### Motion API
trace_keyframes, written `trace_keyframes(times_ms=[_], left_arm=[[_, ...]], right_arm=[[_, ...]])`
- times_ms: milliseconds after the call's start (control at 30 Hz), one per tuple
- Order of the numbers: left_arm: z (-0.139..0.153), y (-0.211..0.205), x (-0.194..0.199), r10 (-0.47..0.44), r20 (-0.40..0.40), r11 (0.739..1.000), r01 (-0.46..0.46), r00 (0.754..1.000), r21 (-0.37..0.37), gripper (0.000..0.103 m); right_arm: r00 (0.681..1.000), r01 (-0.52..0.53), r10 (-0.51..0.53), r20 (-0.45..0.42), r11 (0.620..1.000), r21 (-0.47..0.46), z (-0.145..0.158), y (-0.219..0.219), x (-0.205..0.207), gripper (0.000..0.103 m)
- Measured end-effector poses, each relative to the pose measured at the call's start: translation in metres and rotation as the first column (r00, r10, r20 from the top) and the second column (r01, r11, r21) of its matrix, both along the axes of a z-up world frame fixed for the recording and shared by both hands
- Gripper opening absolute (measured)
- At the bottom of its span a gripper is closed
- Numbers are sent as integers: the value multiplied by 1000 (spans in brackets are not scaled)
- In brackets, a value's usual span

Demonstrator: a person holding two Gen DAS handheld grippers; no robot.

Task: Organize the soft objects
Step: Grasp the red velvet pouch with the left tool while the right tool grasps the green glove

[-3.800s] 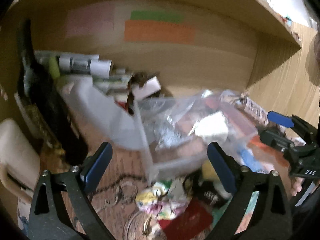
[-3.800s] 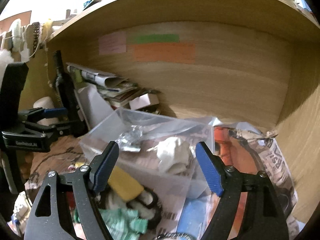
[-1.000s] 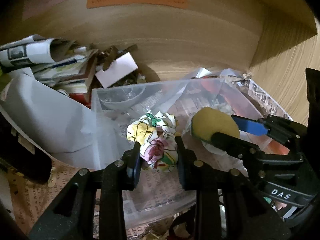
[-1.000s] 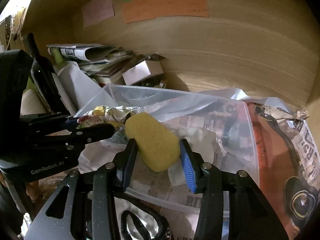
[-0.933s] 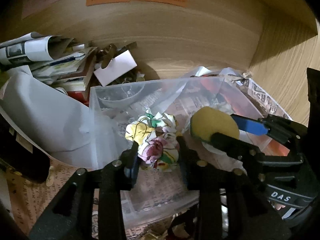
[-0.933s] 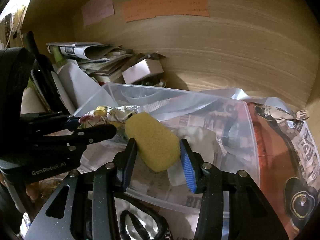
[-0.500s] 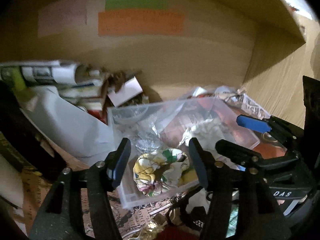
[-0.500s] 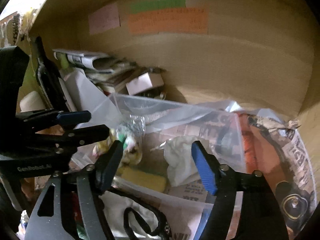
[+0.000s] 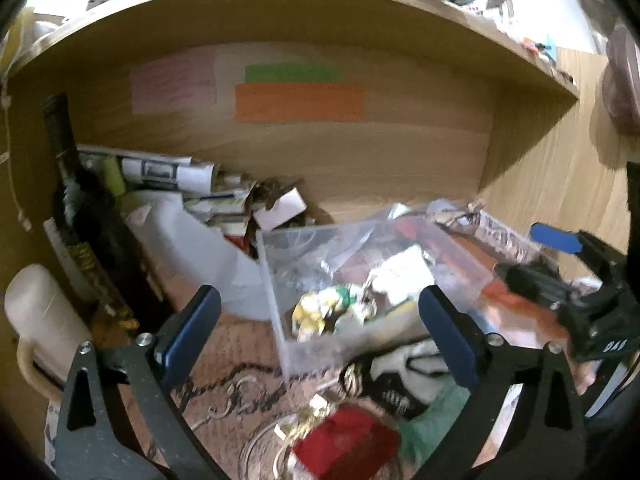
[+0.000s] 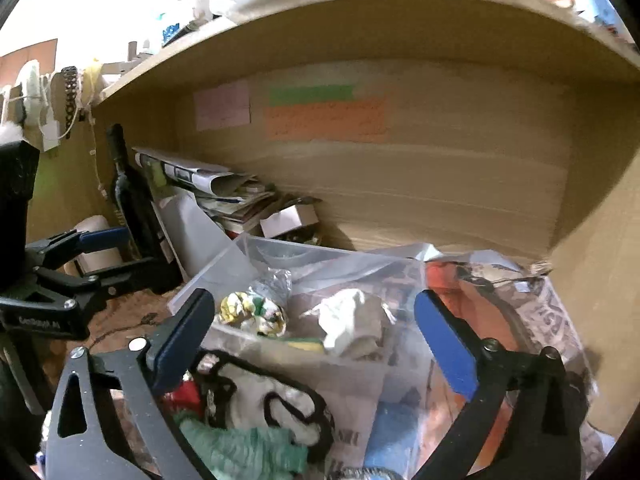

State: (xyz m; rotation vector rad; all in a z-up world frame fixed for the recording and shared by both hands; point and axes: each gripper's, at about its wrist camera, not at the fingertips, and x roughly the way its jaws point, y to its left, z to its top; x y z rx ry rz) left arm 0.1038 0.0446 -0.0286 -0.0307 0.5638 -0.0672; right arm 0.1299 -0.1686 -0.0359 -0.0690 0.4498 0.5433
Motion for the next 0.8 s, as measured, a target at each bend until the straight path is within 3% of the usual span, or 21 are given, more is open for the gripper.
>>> trace_keyframes(times_ms=[233, 433, 700, 733, 800], left_arm=[[-42, 3, -17, -2, -119, 1000, 1, 993, -14, 101], [-77, 5, -25, -3, -218, 999, -6, 976, -40, 101], [-114, -1, -29, -4, -314, 1000, -2, 949, -19, 101], [-117, -2, -28, -2, -321, 1000, -5, 947, -22, 101], [-118, -3, -25, 4, -320, 1000, -10, 948, -19, 101]], right_arm=[[997, -8, 7, -73, 1000, -6, -26, -7, -21, 101], [985, -17, 16, -170, 1000, -1, -58, -4, -30, 101], [962, -40, 36, -270, 999, -11, -90, 1, -38, 100], [960, -44, 40, -277, 999, -9, -92, 1, -39, 99], [955, -57, 51, -293, 998, -9, -96, 2, -38, 88]])
